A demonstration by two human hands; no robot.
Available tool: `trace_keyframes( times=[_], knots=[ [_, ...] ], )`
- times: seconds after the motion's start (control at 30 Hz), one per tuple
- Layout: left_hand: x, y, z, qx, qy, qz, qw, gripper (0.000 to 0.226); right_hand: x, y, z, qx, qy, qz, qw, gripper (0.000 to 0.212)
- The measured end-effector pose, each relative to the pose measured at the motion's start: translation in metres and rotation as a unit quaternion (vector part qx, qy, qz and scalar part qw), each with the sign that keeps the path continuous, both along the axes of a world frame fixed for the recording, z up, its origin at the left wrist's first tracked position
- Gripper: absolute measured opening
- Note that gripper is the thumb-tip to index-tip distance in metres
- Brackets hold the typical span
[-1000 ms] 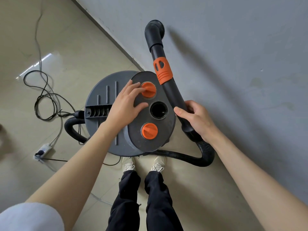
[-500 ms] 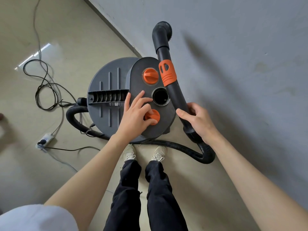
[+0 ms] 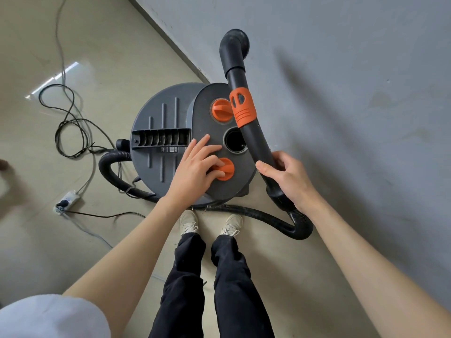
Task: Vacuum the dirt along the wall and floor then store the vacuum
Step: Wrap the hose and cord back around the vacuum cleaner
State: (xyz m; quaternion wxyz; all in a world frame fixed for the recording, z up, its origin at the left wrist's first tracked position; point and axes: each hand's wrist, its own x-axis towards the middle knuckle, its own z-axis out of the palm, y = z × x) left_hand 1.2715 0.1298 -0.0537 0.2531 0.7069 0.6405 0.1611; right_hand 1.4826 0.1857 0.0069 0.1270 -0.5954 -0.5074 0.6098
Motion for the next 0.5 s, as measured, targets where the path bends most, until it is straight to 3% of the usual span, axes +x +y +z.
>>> trace_keyframes(
  times=[0.1,0.2,0.33,0.5],
  knots=[
    [-0.008,-0.003,0.007,0.0,-0.015,0.004,1.0,0.019,-0.004,-0.006,0.004,0.006,-0.007,0.004,1.0,0.01],
    [-0.009,-0.006,0.027,-0.048,-0.091,0.109,0.989,0.02,-0.01,-0.011,0.013,0.017,-0.022,0.02,0.999,0.011],
    [-0.007,-0.003,0.077,-0.105,-0.227,0.278,0.927,0.029,-0.027,-0.014,0.029,0.024,-0.028,0.048,0.998,0.012],
    [-0.008,0.006,0.128,-0.134,-0.333,0.254,0.898,0.028,-0.059,-0.02,0.057,0.052,-0.012,0.072,0.996,0.012]
  ],
)
